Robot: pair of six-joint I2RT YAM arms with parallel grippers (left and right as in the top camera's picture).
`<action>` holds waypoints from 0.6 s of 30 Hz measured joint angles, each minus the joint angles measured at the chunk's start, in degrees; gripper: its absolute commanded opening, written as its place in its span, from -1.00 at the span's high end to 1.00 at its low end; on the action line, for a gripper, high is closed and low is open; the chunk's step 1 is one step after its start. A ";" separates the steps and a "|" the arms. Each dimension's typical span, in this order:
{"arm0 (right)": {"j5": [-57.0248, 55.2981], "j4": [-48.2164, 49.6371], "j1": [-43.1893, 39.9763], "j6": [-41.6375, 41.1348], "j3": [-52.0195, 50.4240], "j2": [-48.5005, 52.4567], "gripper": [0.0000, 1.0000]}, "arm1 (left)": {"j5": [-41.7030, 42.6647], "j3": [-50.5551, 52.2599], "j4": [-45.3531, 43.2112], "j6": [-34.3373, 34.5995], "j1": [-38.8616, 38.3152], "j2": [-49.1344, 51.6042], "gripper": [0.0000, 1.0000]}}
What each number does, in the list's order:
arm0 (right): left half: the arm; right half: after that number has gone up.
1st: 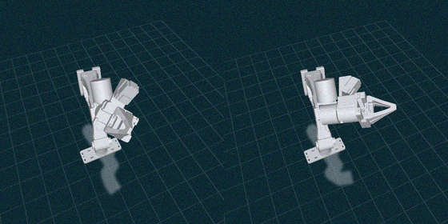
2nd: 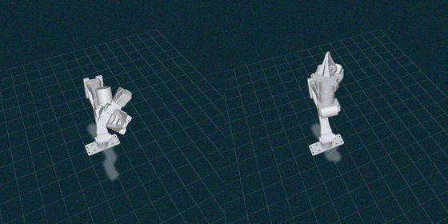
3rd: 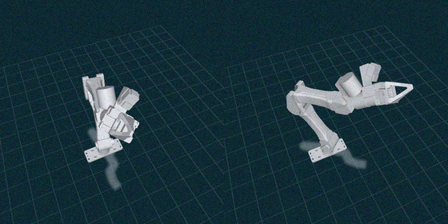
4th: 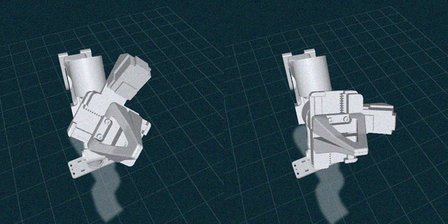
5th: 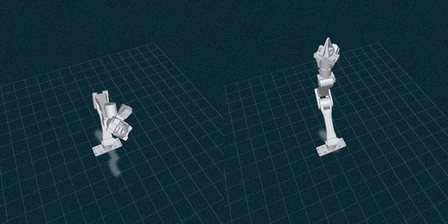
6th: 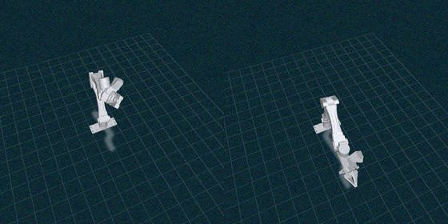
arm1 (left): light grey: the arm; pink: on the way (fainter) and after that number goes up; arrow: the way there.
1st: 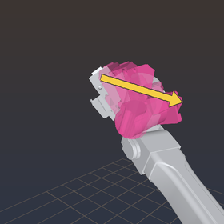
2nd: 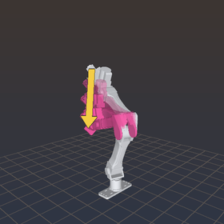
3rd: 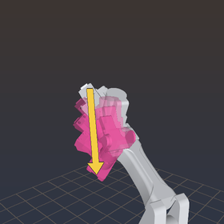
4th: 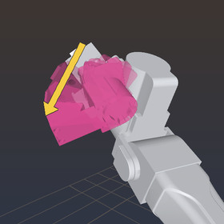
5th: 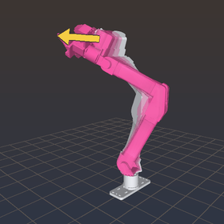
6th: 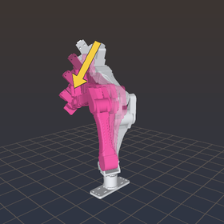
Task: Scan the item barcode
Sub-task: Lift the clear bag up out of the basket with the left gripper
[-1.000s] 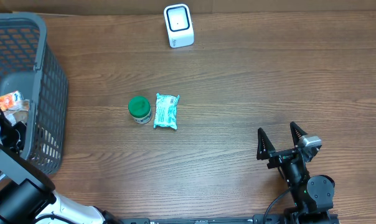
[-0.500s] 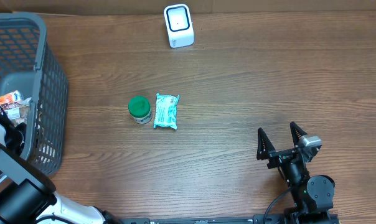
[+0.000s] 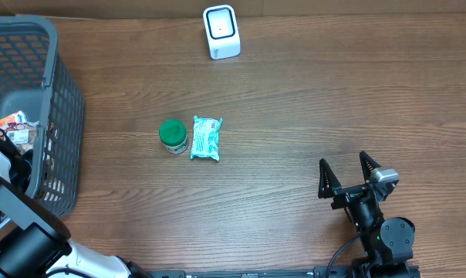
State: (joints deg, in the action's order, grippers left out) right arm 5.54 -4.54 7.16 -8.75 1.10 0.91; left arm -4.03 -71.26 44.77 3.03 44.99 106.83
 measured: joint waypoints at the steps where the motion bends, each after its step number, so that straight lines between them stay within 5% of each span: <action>1: 0.00 0.00 0.00 -0.02 0.00 0.00 -1.00 | 0.07 0.04 -0.09 -0.04 0.00 0.00 0.55; 4: 0.02 -0.02 0.00 0.00 0.00 0.00 -1.00 | 0.17 0.04 -0.26 -0.26 0.00 0.00 0.92; 18: 0.00 0.00 0.00 -0.04 0.00 0.00 -1.00 | 0.17 -3.08 7.98 0.50 0.00 0.59 0.92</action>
State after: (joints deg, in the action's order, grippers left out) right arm 5.54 -4.54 7.16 -8.80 1.10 0.91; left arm -3.86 -74.35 52.75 3.53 44.99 107.42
